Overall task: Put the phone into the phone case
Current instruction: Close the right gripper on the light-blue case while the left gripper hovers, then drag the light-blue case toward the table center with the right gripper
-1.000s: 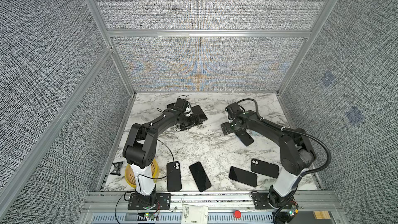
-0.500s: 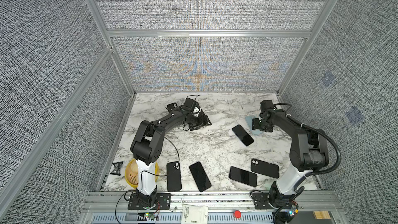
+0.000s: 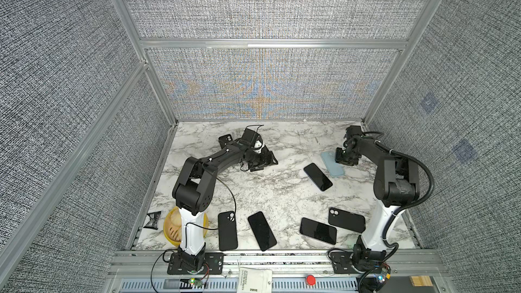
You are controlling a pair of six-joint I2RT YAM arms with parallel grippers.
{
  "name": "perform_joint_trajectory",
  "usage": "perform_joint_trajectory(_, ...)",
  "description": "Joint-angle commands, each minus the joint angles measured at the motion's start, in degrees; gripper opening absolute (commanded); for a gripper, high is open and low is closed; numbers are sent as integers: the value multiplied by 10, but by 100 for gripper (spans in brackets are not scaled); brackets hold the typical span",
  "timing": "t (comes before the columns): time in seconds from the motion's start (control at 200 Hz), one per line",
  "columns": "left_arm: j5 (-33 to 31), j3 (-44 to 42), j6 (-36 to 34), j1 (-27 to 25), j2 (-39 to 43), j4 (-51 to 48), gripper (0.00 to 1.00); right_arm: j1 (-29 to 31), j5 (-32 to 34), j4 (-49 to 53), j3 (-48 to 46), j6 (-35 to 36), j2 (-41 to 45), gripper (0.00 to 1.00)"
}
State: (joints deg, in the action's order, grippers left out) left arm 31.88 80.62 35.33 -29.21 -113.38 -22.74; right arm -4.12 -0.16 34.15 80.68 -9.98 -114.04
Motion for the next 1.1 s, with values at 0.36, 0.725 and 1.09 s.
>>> perform_joint_trajectory(0.36, 17, 10, 4, -5, -22, 6, 86, 1, -7, 15, 11, -29, -42, 17)
perform_joint_trajectory(0.725, 13, 1, 6, -5, -11, 7, 85, 4, -21, -4, -1, -24, -23, 2)
perform_joint_trajectory(1.09, 19, -24, 20, -6, 14, 31, 85, 19, -21, 19, -13, -16, 60, 0)
